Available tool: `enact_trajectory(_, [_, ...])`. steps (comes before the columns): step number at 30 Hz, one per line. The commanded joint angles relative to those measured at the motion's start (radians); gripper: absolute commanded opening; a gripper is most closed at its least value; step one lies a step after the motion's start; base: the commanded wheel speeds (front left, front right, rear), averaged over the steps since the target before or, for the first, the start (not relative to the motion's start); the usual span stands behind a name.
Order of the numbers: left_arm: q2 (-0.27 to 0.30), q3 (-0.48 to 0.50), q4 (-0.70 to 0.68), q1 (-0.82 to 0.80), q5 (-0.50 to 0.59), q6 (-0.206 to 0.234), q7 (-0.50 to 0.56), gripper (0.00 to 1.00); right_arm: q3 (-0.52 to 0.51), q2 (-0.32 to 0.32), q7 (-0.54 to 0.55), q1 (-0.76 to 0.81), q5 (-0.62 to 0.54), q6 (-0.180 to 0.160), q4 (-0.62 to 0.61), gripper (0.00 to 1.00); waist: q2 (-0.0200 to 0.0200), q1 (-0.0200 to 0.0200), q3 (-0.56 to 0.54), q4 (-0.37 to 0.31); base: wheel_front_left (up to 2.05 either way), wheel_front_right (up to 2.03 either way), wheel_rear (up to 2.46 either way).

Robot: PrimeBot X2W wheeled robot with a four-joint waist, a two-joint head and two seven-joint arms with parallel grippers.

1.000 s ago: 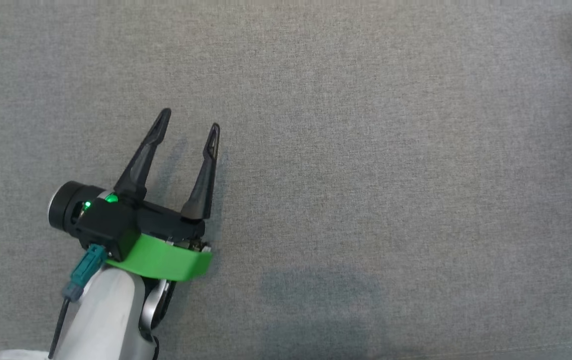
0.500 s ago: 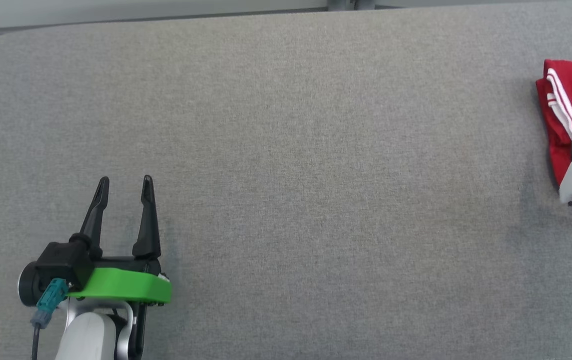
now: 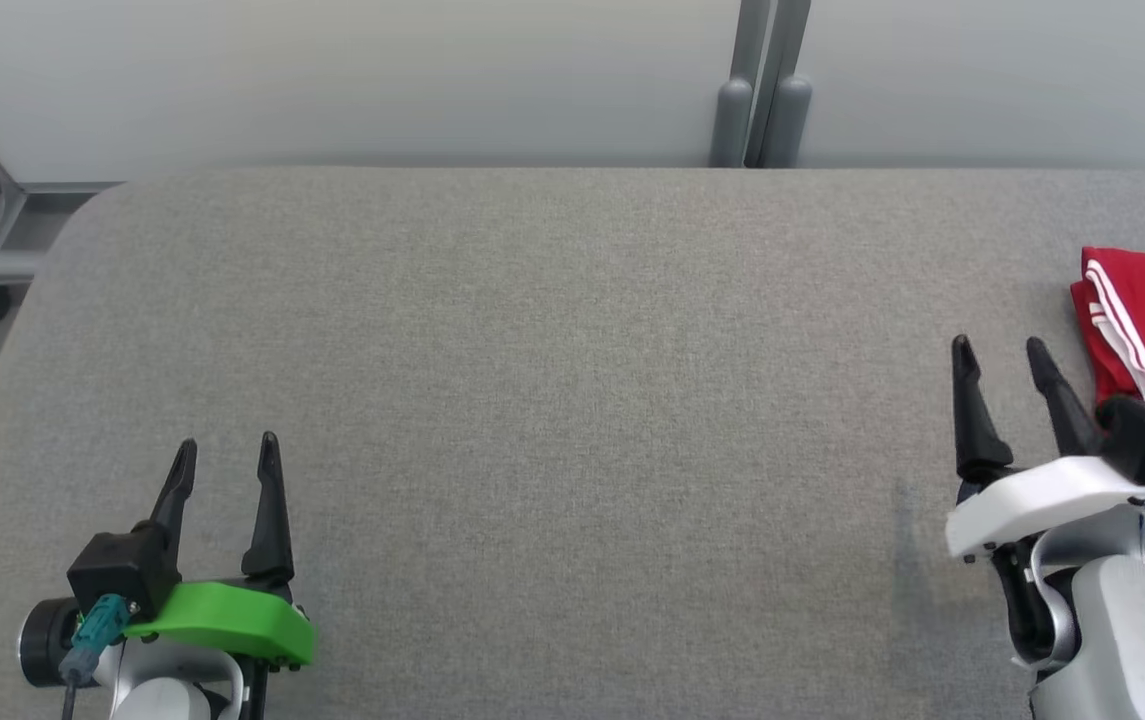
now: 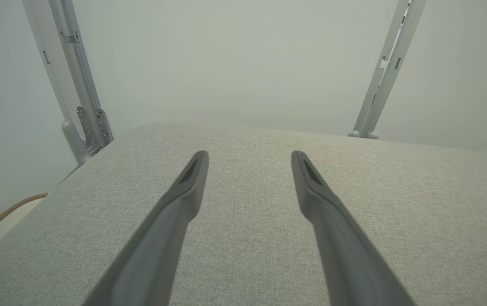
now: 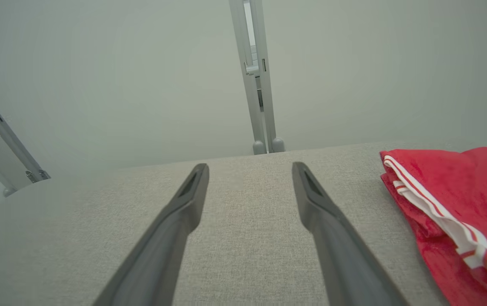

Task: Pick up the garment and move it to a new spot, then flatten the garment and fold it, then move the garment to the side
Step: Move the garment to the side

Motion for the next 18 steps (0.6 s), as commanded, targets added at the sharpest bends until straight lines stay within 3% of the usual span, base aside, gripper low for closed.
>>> enact_trajectory(1, [0.01,0.0,0.008,0.018,-0.003,-0.006,-0.007,1.0,0.01,0.0,-0.011,0.023,0.014,-0.001,-0.008,1.0,0.0,0.0,-0.044,0.024,0.0,0.0,0.0])
enact_trajectory(8, [0.008,-0.018,0.037,0.044,-0.001,-0.035,-0.019,1.0,0.046,0.02,-0.027,0.106,0.053,-0.001,-0.026,1.0,0.0,0.0,-0.076,0.03,0.0,0.0,0.0])
enact_trajectory(18, [-0.007,-0.025,0.031,0.087,0.028,-0.056,-0.027,1.0,0.026,0.035,-0.021,0.198,-0.032,-0.001,-0.04,1.0,0.0,0.0,-0.092,0.008,0.0,0.0,0.0])
